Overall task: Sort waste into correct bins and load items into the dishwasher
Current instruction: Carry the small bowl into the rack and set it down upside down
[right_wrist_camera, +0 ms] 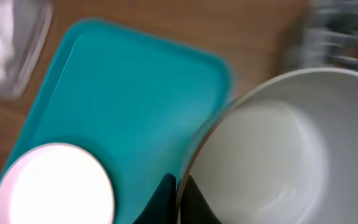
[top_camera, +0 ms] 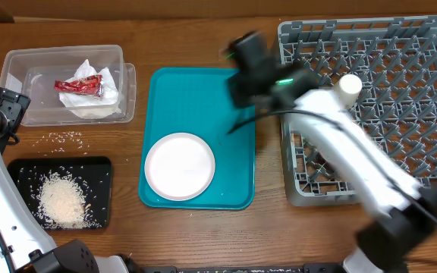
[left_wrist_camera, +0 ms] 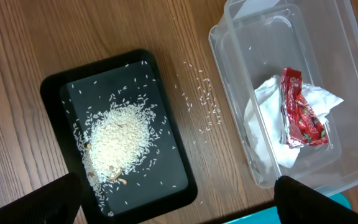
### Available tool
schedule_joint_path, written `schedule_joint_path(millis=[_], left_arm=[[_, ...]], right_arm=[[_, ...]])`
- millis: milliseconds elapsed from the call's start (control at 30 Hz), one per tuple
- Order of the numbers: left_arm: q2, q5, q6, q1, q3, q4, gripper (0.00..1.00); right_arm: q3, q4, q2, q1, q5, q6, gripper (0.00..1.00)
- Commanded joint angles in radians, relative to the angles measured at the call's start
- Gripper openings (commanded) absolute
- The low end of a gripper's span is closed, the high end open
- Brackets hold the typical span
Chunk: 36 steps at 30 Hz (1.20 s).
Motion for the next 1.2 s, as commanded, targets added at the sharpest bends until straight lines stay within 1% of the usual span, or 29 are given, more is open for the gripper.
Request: schedule_joint_path(millis=[0,133,233,300,400,533,700,800,900,1167], left_arm=[[0.006,-0.014,0.014,0.005,-0.005,-0.002,1.00],[0.006,-0.014,0.014,0.005,-0.005,-0.002,1.00],[0.006,-0.014,0.014,0.005,-0.005,-0.002,1.00],[0.006,-0.014,0.014,0.005,-0.005,-0.002,1.00],[0.006,-0.014,0.014,0.005,-0.005,-0.002,1.00],[0.006,-0.014,0.014,0.005,-0.005,-0.002,1.00],[0.006,-0.014,0.014,0.005,-0.005,-0.002,1.00],[0.006,-0.014,0.014,0.005,-0.005,-0.002,1.00],[0.006,-0.014,0.014,0.005,-0.005,-0.002,1.00],[0.006,-0.014,0.014,0.005,-0.005,-0.002,1.00]], right_arm=[[0.022,-0.045,-0.127,-0.163,-0.074,0.049,0.04],[0.021,-0.087,-0.202,-0.409,-0.268,0.049,0.04],[0.016,-0.103,-0.201,-0.597,-0.457,0.046,0.04],[-0.006,-0.099,-0.194,-0.703,-0.612,-0.009,0.04],[-0.043,-0.089,-0.176,-0.822,-0.800,-0.102,0.04],[-0.109,-0.010,-0.134,-0.952,-1.014,-0.114,0.04],[-0.161,0.083,-0.029,-1.027,-1.318,-0.114,0.04],[-0.161,0.080,0.044,-1.040,-1.422,-0.113,0.04],[-0.161,0.077,0.114,-1.040,-1.455,-0.106,0.04],[-0.161,0.082,0.245,-1.048,-1.457,-0.107,0.04]])
